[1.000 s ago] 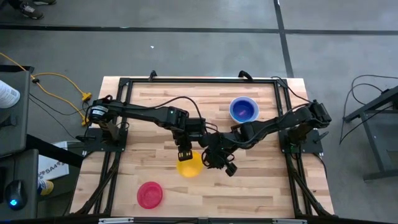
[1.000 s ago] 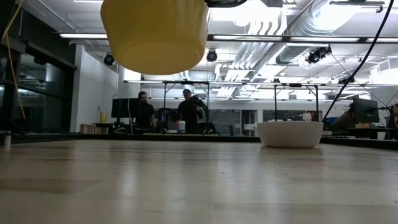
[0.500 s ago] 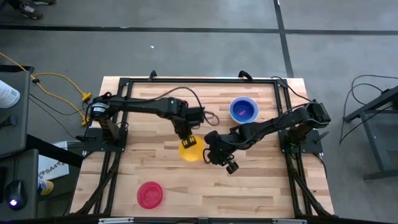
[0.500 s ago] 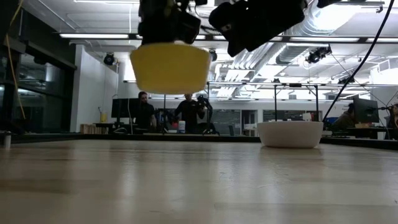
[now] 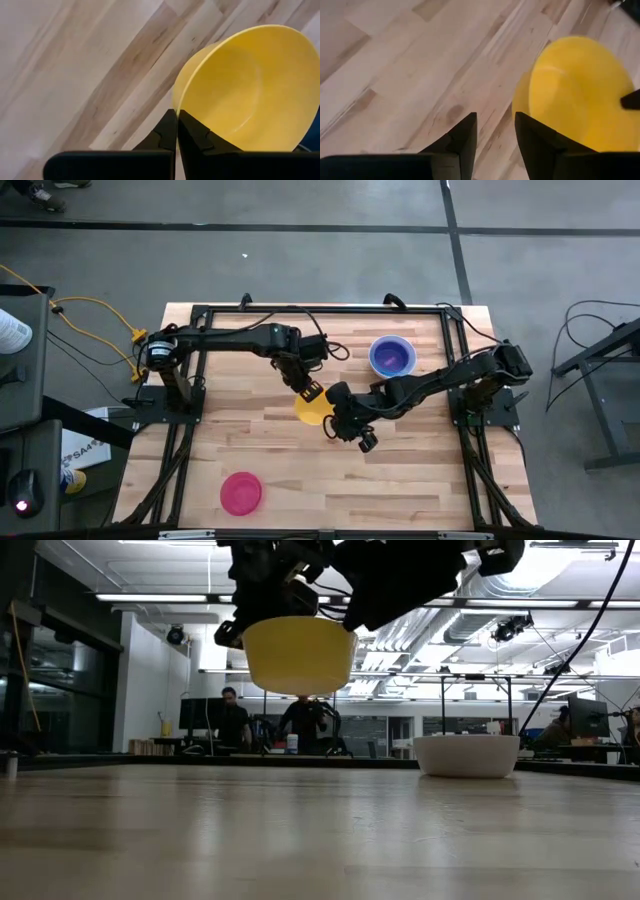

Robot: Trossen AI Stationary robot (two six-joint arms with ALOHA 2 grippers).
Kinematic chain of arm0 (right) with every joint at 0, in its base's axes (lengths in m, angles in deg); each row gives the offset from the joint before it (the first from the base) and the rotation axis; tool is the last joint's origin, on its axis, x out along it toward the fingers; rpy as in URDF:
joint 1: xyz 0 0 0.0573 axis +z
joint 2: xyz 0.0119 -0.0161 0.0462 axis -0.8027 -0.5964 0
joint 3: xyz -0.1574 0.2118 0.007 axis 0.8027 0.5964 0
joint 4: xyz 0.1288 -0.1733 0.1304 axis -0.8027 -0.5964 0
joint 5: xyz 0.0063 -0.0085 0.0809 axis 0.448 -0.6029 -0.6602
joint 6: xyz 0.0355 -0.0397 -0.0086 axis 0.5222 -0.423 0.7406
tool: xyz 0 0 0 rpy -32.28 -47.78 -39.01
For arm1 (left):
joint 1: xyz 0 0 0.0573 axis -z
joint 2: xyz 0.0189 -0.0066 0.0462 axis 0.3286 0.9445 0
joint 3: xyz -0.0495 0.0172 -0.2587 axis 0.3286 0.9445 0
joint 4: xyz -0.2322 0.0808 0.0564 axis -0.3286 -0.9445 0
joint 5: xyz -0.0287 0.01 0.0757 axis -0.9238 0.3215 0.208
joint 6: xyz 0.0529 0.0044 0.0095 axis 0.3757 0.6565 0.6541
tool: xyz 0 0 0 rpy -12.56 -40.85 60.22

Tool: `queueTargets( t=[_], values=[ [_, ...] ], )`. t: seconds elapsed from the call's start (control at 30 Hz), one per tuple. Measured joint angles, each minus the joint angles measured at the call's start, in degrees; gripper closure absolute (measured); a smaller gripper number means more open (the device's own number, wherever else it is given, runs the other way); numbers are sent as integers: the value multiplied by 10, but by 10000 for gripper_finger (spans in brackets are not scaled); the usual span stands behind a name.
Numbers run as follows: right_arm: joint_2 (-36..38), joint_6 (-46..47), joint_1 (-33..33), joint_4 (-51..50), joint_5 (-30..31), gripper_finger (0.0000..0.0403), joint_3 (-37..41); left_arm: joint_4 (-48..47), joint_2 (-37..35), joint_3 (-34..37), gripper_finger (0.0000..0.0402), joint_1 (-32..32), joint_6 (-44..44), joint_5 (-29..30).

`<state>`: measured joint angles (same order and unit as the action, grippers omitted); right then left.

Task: Nest bowls inside each other
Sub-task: Stack the yellow bowl on the purple bowl

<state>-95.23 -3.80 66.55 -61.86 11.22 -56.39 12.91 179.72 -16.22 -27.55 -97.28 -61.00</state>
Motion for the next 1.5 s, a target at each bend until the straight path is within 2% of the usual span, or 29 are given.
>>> queueTargets(
  t=[0.1,0.2,0.3,0.43,0.73,0.97,1.13,1.5],
  values=[
    [0,0,0,2,1,276,0,-2,1,0,401,1,-18,-1],
    [0,-9,9,-15,35,276,0,-2,8,1,401,1,-30,-2],
    [0,-17,23,-26,69,276,0,2,11,0,401,6,-18,-4],
    [0,-19,34,-28,55,276,0,11,21,1,401,14,3,-26],
    [0,-40,50,-36,95,276,0,30,27,1,401,13,25,-63],
    [0,-49,54,-38,102,276,0,29,28,1,401,12,57,-68],
    [0,-49,64,-48,150,276,0,20,28,1,401,12,73,-65],
    [0,-62,59,-40,135,276,0,19,30,1,401,13,82,-60]
  ],
)
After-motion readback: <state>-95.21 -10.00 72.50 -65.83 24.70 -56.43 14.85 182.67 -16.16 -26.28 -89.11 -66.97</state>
